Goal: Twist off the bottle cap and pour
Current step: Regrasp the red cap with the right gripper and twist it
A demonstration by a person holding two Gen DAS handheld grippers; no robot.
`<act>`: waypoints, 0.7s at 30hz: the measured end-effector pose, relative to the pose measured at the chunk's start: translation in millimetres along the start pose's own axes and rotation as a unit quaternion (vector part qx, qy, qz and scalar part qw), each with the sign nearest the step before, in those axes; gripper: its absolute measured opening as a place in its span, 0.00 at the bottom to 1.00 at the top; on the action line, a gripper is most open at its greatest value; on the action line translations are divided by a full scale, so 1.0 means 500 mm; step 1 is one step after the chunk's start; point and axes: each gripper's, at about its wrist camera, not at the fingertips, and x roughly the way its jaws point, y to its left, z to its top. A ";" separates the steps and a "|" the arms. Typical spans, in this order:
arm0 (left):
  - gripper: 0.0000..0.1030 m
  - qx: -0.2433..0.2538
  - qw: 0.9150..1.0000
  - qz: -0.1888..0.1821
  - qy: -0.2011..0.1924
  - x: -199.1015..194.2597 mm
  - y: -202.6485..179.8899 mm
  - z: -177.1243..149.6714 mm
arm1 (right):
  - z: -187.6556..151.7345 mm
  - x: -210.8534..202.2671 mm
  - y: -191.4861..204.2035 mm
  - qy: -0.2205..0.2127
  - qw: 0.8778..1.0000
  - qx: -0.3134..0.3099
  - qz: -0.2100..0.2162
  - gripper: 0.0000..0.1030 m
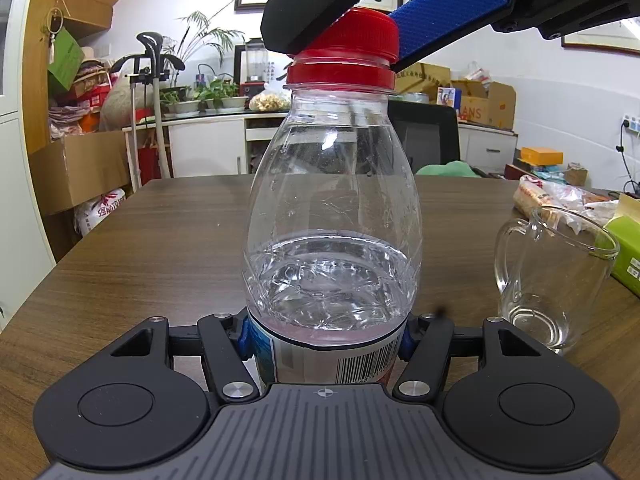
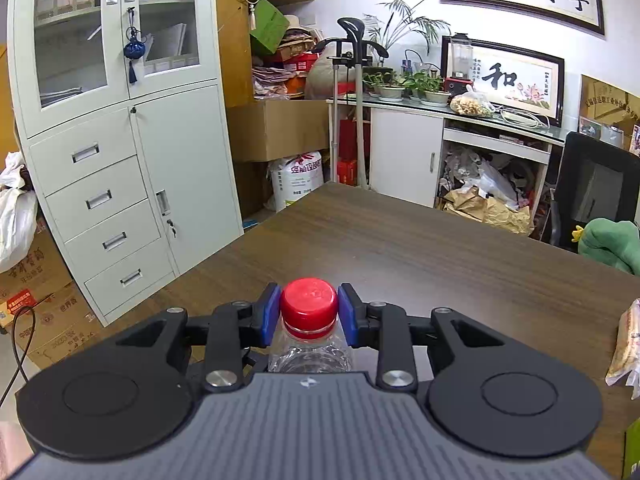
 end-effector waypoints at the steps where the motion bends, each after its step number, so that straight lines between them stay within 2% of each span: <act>1: 0.60 0.000 1.000 0.000 0.000 0.000 0.000 0.000 | 0.001 0.000 -0.002 0.001 1.000 -0.003 0.003 0.32; 14: 0.60 0.002 1.000 0.000 -0.001 0.001 -0.004 -0.001 | 0.018 0.017 -0.015 0.036 0.997 -0.060 0.043 0.32; 21: 0.60 0.002 1.000 0.000 0.000 0.002 -0.001 0.000 | 0.025 0.016 -0.020 0.031 0.995 -0.065 0.063 0.32</act>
